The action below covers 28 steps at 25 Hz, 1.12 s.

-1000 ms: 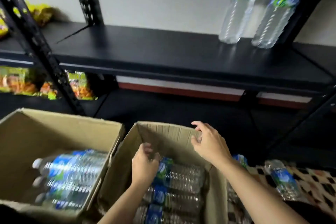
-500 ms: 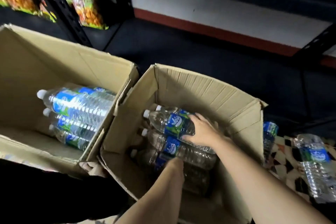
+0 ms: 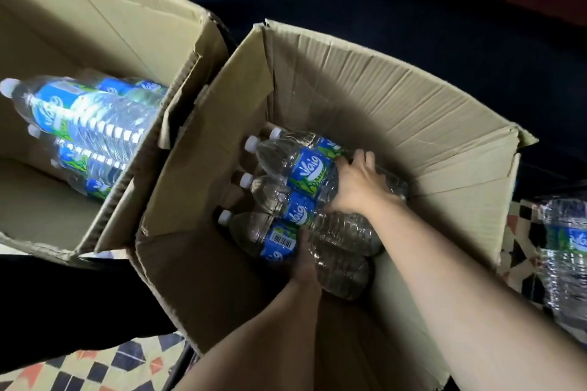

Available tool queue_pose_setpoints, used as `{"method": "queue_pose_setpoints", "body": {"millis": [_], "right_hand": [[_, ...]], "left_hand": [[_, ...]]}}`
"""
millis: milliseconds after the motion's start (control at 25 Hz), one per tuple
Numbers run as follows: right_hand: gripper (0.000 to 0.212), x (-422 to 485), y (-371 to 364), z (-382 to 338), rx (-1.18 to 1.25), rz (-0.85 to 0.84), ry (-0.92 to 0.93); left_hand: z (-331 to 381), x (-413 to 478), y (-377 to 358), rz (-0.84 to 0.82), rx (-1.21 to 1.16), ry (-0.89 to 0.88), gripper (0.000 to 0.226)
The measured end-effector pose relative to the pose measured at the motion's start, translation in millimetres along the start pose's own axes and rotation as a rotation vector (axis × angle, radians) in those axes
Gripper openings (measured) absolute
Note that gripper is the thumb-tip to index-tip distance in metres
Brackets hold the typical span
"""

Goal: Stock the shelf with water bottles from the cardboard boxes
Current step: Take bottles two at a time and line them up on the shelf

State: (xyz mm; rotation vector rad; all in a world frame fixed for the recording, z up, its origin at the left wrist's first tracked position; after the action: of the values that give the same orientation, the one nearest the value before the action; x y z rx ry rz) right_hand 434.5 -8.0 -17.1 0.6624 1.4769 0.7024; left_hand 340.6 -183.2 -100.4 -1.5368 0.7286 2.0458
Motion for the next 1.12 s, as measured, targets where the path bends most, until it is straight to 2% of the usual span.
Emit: {"method": "queue_pose_setpoints", "body": {"millis": [80, 160, 240, 280, 320, 360, 400, 480, 560, 600, 640, 760, 840, 960, 1000, 1080, 1120], "right_hand": [[0.108, 5.0, -0.8, 2.6, 0.016, -0.015, -0.013], [0.112, 7.5, -2.0, 4.0, 0.043, -0.009, -0.004], [0.113, 8.2, -1.7, 3.1, 0.058, 0.027, 0.009], [0.112, 7.7, -2.1, 2.7, 0.063, 0.045, 0.013], [0.11, 7.5, -3.0, 2.1, 0.065, 0.057, 0.02], [0.109, 7.5, -3.7, 1.5, 0.067, 0.066, 0.029], [0.109, 8.3, -3.9, 1.4, 0.071, 0.067, 0.038], [0.117, 10.5, -4.5, 1.9, 0.079, 0.031, 0.05], [0.124, 14.2, -5.1, 1.9, 0.083, -0.034, 0.045], [0.123, 16.5, -4.7, 1.9, 0.078, -0.059, 0.041], [0.122, 18.8, -3.7, 1.9, 0.075, -0.073, 0.039], [0.115, 19.7, -0.9, -0.2, 0.089, -0.042, 0.04], [0.11, 15.5, 0.5, -3.8, 0.082, 0.027, 0.046], [0.1, 7.4, 2.1, -7.7, 0.084, 0.122, 0.056], [0.096, 4.9, 3.2, -7.5, 0.099, 0.13, 0.061], [0.091, 0.3, 6.2, -4.0, 0.129, 0.129, 0.059], [0.089, -2.2, 6.1, -1.0, 0.136, 0.129, 0.052]], "left_hand": [[11.4, -0.8, -0.4, 0.04, -0.103, -0.035, 0.083], [8.2, -6.3, -5.8, -0.043, -0.135, 0.03, 0.07], [-4.4, 9.2, -10.7, -0.075, -0.153, 0.083, 0.103], [-10.6, 15.9, -15.9, -0.144, -0.119, 0.13, 0.11], [-9.6, 19.3, -18.6, -0.208, -0.089, 0.115, 0.1], [-4.4, 18.4, -16.8, -0.215, -0.102, 0.098, 0.079], [2.5, 12.1, -10.3, -0.143, -0.05, 0.044, 0.061], [6.9, 19.0, 0.2, -0.016, -0.075, -0.031, 0.058], [6.1, 11.8, -4.6, -0.13, -0.03, 0.033, 0.034], [3.9, 10.1, -7.1, -0.201, -0.037, 0.087, 0.03], [2.2, 13.9, -5.2, -0.21, -0.071, 0.118, 0.039], [-3.1, 34.8, 1.9, -0.164, -0.005, 0.048, 0.067], [2.2, 19.9, -2.6, -0.147, 0.029, 0.019, 0.058], [5.0, 9.0, -5.0, -0.092, -0.016, 0.082, 0.024], [5.6, 9.1, -7.5, -0.108, 0.002, 0.104, 0.025], [5.6, 11.9, -11.3, -0.114, 0.033, 0.148, 0.047], [7.2, 7.7, -11.9, -0.105, 0.046, 0.155, 0.051]]}}
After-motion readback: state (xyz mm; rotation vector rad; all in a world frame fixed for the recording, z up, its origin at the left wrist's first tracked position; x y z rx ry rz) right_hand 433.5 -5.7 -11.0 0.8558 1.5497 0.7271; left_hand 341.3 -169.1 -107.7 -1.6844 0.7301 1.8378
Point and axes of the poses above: each hand's wrist, its own x-axis towards the middle knuckle, its own y-axis out of the back of the hand, z = x × y, the point moved 6 cm from there along x, towards the middle knuckle, and after that the axes turned 4 degrees about -x, right-handed, at the moved point
